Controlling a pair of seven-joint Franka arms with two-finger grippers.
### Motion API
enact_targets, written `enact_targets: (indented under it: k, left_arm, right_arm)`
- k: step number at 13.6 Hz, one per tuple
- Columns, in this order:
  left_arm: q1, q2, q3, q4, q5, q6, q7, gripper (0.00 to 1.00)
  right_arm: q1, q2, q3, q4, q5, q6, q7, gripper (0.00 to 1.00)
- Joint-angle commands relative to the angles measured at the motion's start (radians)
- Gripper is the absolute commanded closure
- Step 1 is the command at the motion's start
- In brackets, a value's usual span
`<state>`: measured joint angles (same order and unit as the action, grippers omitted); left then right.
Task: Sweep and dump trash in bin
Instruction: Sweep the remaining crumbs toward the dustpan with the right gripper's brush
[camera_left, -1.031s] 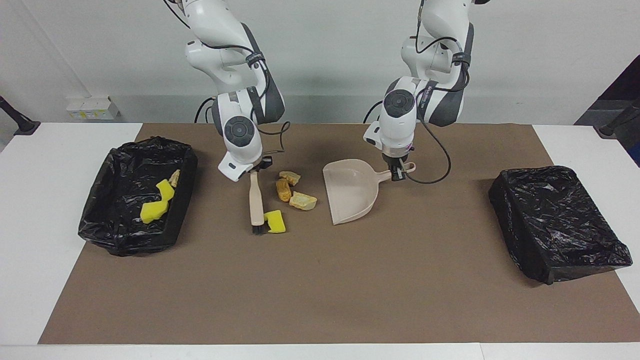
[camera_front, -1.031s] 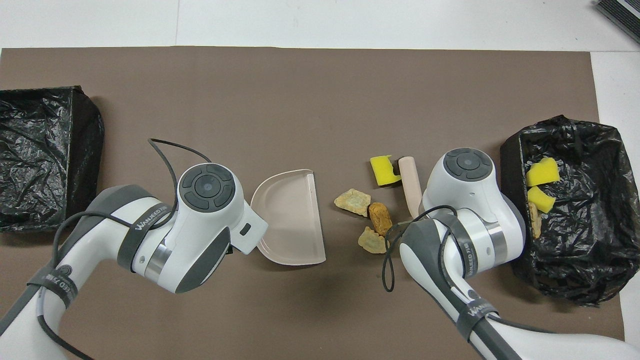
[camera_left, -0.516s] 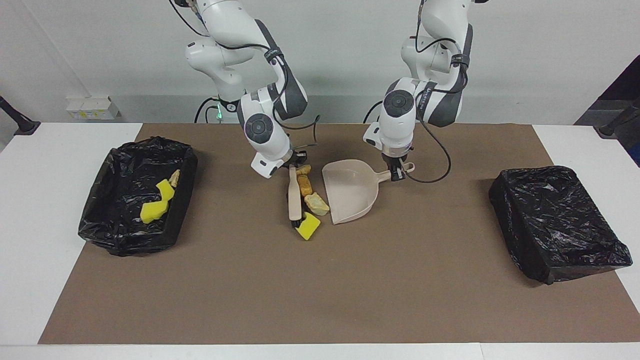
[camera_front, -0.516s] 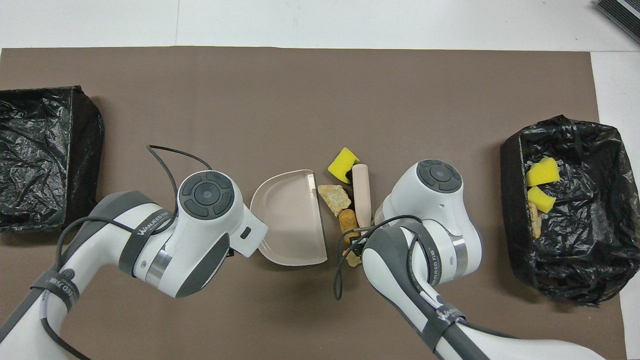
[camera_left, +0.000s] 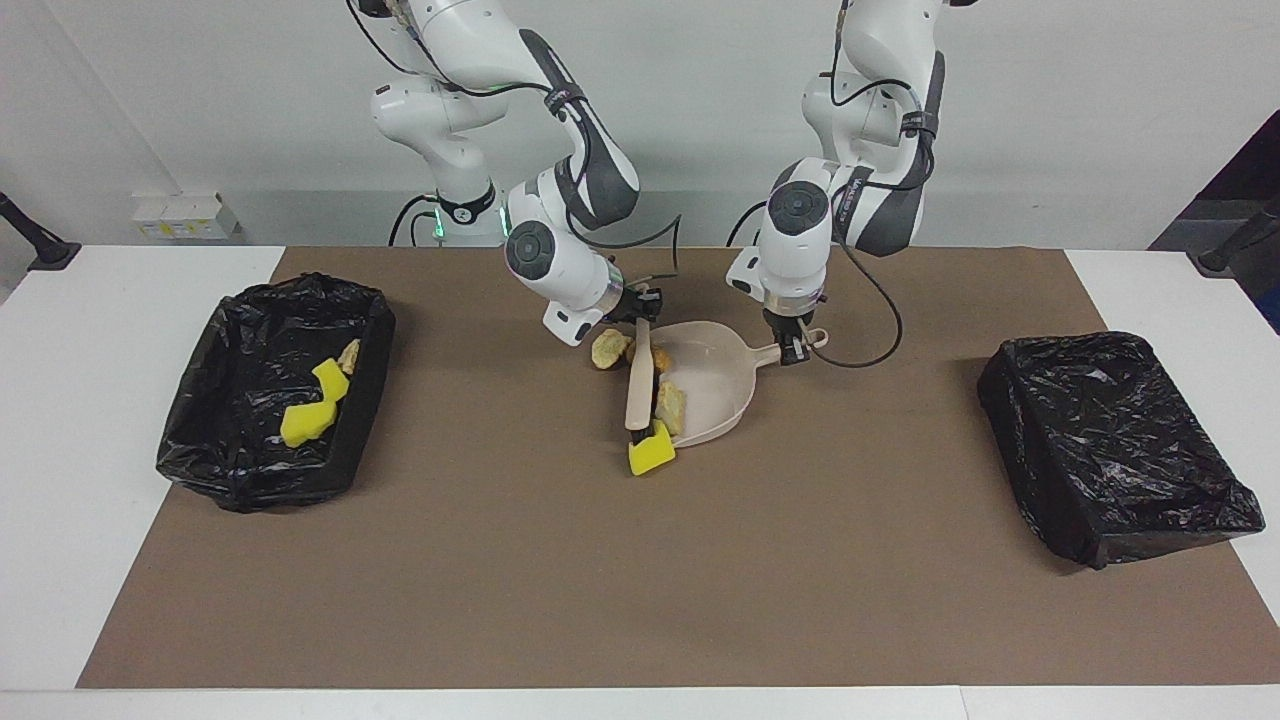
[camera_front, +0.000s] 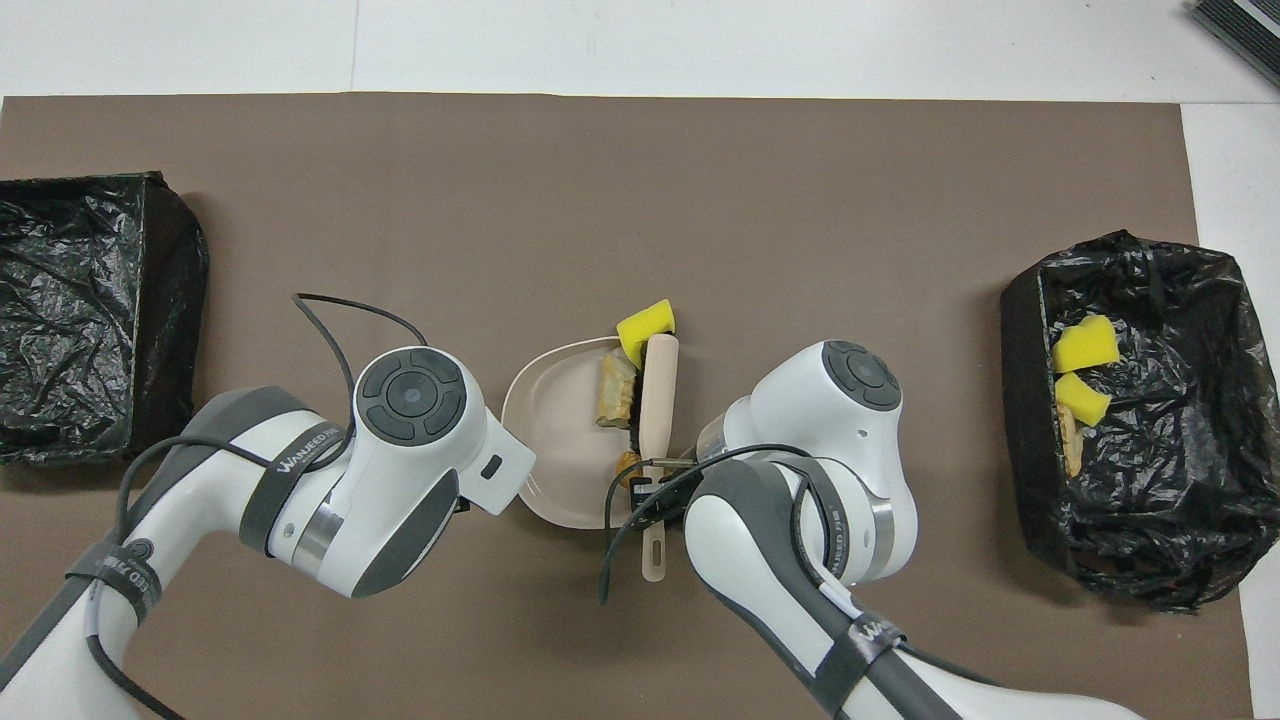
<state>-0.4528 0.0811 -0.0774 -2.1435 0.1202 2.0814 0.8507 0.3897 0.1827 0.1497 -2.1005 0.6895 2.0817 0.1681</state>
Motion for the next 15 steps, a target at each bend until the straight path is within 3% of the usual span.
enact_targets:
  k: [1, 3, 7, 9, 11, 15]
  left_arm:
    - [-0.003, -0.021, 0.005, -0.038, 0.018, 0.054, -0.035, 1.0]
    - [0.0, -0.02, 0.005, -0.038, 0.018, 0.068, -0.036, 1.0]
    - [0.005, -0.018, 0.005, -0.038, 0.015, 0.066, -0.044, 1.0]
    - [0.013, -0.018, 0.005, -0.038, 0.015, 0.06, -0.096, 1.0]
    - [0.014, -0.018, 0.007, -0.038, 0.015, 0.052, -0.098, 1.0]
    - [0.014, -0.018, 0.007, -0.038, 0.016, 0.049, 0.037, 1.0]
  right_arm:
    - [-0.002, -0.034, 0.004, 0.033, 0.047, -0.006, 0.022, 1.0]
    - [-0.035, -0.123, -0.008, 0.034, 0.009, -0.149, 0.1, 1.0]
    - [-0.092, -0.262, -0.007, 0.007, -0.283, -0.399, 0.206, 1.0]
    - [-0.094, -0.321, -0.004, -0.084, -0.393, -0.419, 0.27, 1.0]
    - [-0.114, -0.371, -0.001, -0.182, -0.418, -0.46, 0.306, 1.0]
    - [-0.063, -0.332, 0.005, -0.259, -0.352, -0.298, 0.343, 1.0]
